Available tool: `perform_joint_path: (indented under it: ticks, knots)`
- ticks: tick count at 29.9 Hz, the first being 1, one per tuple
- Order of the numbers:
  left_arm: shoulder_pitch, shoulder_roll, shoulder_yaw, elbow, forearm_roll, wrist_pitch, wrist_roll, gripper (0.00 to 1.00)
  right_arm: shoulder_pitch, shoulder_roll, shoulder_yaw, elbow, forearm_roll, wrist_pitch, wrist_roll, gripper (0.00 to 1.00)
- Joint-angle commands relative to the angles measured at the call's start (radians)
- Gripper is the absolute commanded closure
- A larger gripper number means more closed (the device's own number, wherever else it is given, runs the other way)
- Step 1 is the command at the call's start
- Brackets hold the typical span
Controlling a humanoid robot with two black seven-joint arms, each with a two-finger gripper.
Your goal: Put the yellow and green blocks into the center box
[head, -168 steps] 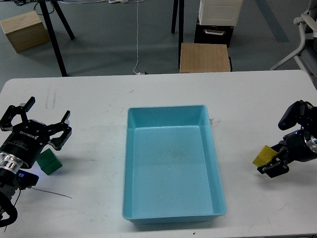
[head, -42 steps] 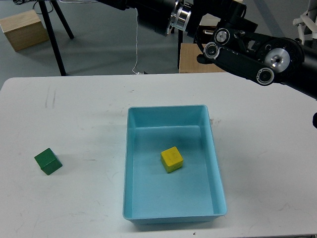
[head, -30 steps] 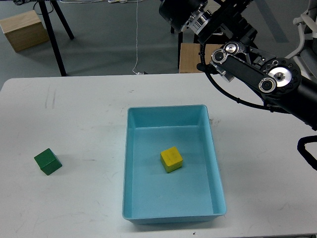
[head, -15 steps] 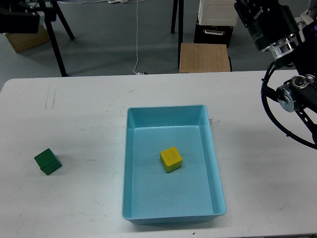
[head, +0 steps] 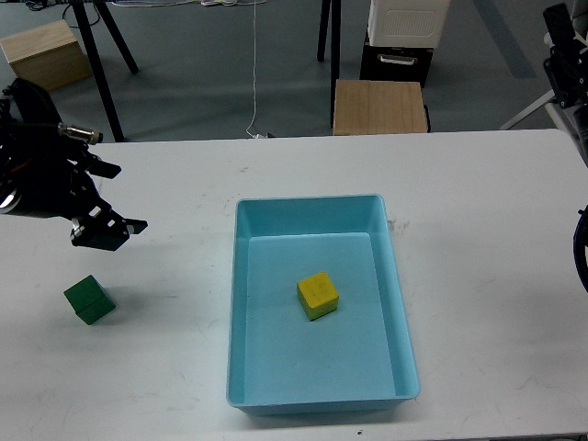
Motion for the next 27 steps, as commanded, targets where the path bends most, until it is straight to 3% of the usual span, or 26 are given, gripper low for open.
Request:
perform_joint_path:
  ticks: [1,11,19,27]
  knots:
    - [0.055,-0.008,-0.001,0.003,0.037,0.0,0.0,0.0,-0.097,0.0,0.077,0.038,0.004,0.001,0.0,0.01]
    - [0.159,-0.01,0.001,0.077,0.037,0.0,0.0,0.0,-0.243,-0.008,0.144,0.032,-0.011,-0.025,0.0,0.01]
    - [0.224,-0.015,0.001,0.144,0.037,0.0,0.0,0.0,-0.26,-0.203,0.014,0.012,-0.089,-0.042,0.0,0.01]
    - [0.255,-0.03,0.001,0.227,0.037,0.0,0.0,0.0,-0.268,-0.234,-0.006,-0.048,-0.205,-0.056,0.0,0.01]
